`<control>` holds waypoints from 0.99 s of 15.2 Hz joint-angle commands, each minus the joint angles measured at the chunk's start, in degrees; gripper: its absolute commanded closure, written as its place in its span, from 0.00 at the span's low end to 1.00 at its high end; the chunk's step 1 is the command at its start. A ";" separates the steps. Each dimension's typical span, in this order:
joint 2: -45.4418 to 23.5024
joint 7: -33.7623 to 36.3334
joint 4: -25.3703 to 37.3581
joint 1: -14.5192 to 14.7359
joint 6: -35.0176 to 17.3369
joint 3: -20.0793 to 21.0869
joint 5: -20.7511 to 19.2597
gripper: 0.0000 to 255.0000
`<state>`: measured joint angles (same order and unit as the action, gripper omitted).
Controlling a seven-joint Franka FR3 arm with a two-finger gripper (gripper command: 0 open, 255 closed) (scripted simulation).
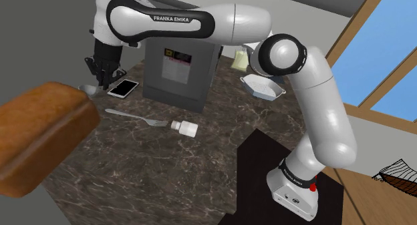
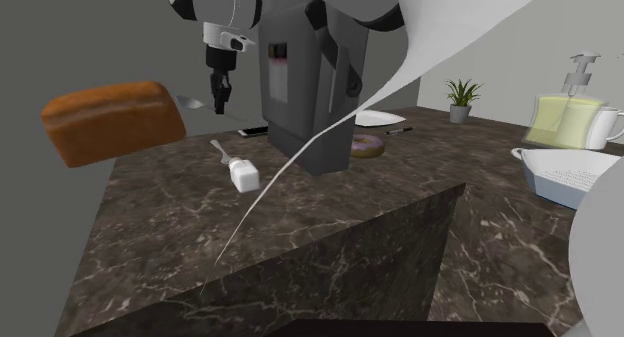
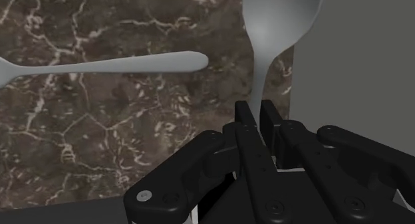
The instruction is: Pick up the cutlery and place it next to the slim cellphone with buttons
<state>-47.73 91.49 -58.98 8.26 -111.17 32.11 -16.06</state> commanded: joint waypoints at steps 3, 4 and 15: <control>-1.17 0.12 -3.26 -0.76 -3.04 -0.36 -0.01 1.00; -1.33 0.12 -3.76 -0.81 -3.69 -0.46 -0.06 1.00; -1.99 0.10 -5.30 -0.87 -5.86 -0.93 -0.16 1.00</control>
<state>-48.13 91.52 -64.11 7.40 -117.17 31.53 -16.29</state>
